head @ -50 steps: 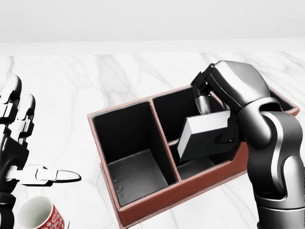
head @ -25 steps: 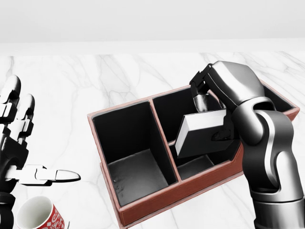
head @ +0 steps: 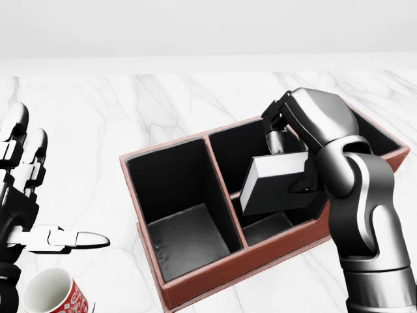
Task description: Pick up the book and place it in the back compartment of the caddy.
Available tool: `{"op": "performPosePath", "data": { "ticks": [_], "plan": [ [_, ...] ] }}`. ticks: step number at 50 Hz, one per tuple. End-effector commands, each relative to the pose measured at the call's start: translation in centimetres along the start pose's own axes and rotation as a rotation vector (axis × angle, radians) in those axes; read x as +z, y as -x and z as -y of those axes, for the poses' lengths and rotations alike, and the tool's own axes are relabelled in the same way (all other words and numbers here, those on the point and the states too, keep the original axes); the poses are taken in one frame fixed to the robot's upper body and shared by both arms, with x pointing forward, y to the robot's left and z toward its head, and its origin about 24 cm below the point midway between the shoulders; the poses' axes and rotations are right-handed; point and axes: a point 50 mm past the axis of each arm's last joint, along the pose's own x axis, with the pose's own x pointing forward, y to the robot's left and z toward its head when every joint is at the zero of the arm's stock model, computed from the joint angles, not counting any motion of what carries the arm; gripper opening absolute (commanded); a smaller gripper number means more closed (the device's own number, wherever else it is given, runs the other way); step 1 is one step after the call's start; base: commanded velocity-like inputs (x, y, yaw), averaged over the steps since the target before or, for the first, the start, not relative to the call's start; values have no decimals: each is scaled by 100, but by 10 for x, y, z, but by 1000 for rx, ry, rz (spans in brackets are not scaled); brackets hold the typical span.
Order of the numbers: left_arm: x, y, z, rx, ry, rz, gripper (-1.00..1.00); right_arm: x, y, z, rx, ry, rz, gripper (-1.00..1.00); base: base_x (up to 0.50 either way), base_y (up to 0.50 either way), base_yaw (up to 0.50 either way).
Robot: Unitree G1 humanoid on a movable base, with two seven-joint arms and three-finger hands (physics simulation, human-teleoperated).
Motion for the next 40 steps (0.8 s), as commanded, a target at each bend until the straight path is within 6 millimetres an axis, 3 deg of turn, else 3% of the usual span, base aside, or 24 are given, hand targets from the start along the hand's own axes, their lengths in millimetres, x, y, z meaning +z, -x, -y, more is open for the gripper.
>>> {"op": "performPosePath", "data": {
  "ticks": [1,40],
  "plan": [
    [0,0,0,0,0,0,98,-4,-3,3,-34,5,-17,-100,0,0,0],
    [-1,0,1,-2,0,-2,98,-17,-11,-11,-17,-1,-69,-100,0,0,0]
  ]
}}
